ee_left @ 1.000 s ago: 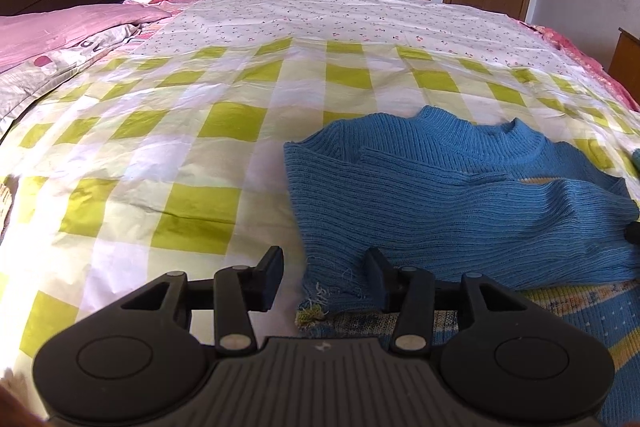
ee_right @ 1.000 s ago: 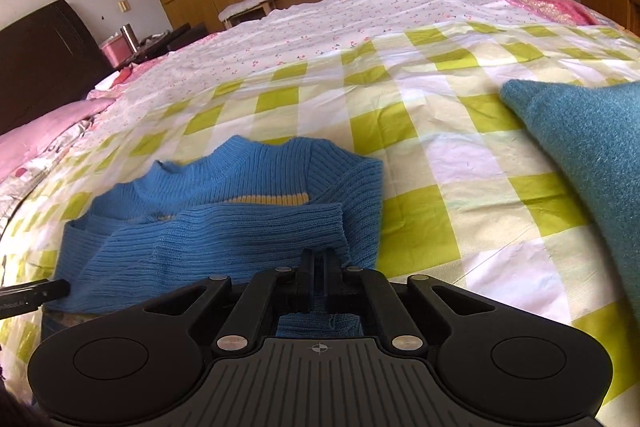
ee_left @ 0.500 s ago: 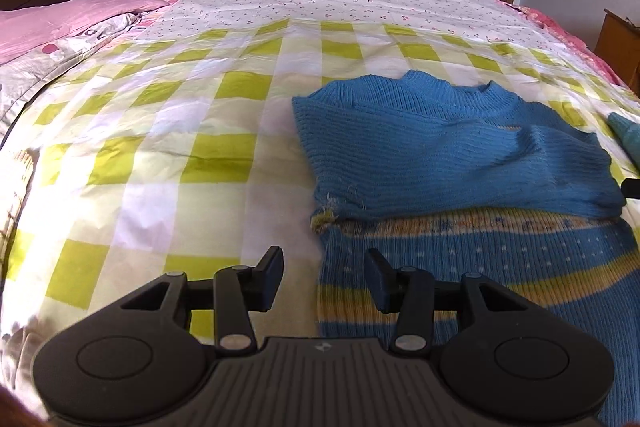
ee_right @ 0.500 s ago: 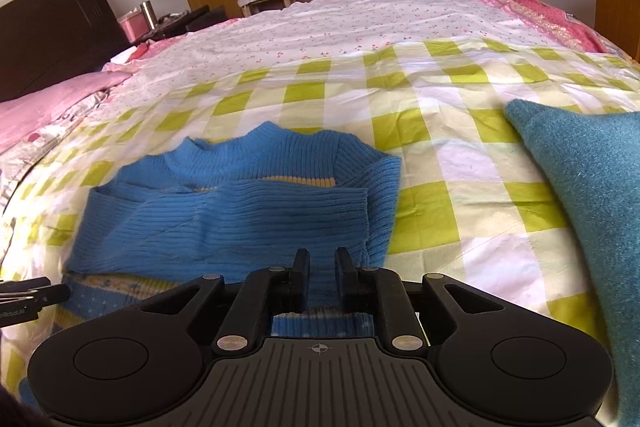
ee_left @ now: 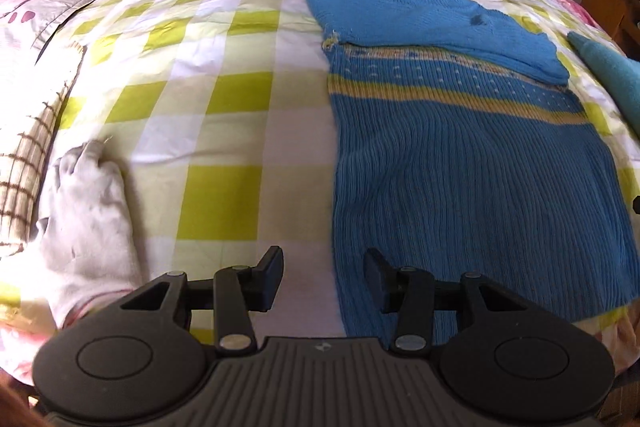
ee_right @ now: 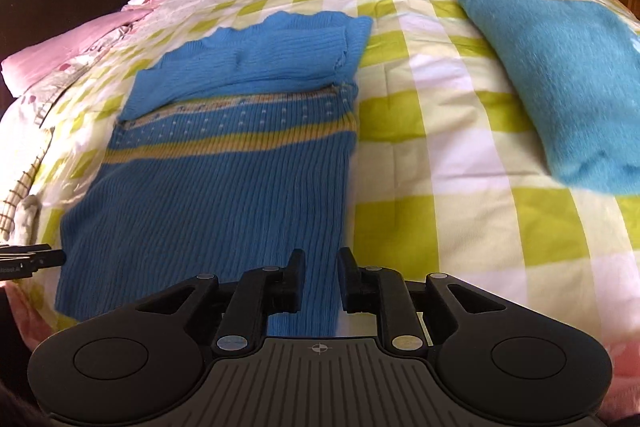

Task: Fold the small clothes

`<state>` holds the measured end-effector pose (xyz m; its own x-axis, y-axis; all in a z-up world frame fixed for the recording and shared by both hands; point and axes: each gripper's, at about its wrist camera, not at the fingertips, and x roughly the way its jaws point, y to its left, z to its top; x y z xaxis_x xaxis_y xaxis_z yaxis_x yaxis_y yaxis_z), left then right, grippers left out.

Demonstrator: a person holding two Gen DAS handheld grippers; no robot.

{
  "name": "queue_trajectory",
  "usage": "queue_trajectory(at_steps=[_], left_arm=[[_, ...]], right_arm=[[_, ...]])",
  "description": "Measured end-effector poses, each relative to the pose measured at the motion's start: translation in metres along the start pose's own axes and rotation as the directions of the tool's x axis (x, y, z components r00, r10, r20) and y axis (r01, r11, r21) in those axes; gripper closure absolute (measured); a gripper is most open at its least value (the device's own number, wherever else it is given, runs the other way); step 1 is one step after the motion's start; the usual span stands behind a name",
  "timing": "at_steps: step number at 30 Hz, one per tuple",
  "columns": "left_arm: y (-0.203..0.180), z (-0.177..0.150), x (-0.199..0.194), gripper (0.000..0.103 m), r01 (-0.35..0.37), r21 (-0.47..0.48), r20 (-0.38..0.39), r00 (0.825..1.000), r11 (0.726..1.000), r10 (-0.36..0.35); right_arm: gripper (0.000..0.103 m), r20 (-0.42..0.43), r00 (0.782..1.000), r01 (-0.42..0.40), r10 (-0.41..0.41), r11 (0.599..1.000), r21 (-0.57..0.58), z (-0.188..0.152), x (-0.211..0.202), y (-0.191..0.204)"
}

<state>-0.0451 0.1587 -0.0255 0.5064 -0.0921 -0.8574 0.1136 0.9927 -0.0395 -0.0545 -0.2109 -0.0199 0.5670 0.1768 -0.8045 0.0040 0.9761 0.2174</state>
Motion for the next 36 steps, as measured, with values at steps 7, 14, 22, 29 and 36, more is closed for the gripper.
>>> queue_trajectory(at_steps=[7, 14, 22, 29, 36], left_arm=[[-0.008, -0.013, 0.004, 0.055, 0.005, -0.003, -0.026, 1.000, 1.000, -0.006], [-0.013, -0.017, -0.001, 0.074, 0.045, 0.002, -0.029, 0.999, 0.999, -0.045], [-0.009, -0.016, 0.000, 0.082, 0.068, -0.036, -0.032, 0.997, 0.997, -0.069], [-0.011, -0.015, 0.003, 0.080, 0.067, -0.023, -0.030, 0.997, 0.998, -0.067], [-0.009, -0.016, 0.000, 0.089, 0.097, -0.039, -0.030, 0.995, 0.995, -0.098]], right_arm=[[0.083, -0.060, 0.998, -0.031, 0.033, 0.999, 0.028, -0.031, -0.006, -0.001], [0.082, -0.070, 0.997, -0.028, 0.029, 0.999, 0.015, -0.042, -0.007, 0.003], [0.078, -0.051, 0.998, -0.020, 0.021, 1.000, 0.023, -0.042, -0.013, 0.000], [0.068, -0.074, 0.997, -0.006, 0.008, 1.000, 0.019, -0.043, -0.008, 0.000], [0.071, -0.113, 0.993, -0.031, 0.029, 0.999, -0.016, -0.045, 0.001, 0.010]])
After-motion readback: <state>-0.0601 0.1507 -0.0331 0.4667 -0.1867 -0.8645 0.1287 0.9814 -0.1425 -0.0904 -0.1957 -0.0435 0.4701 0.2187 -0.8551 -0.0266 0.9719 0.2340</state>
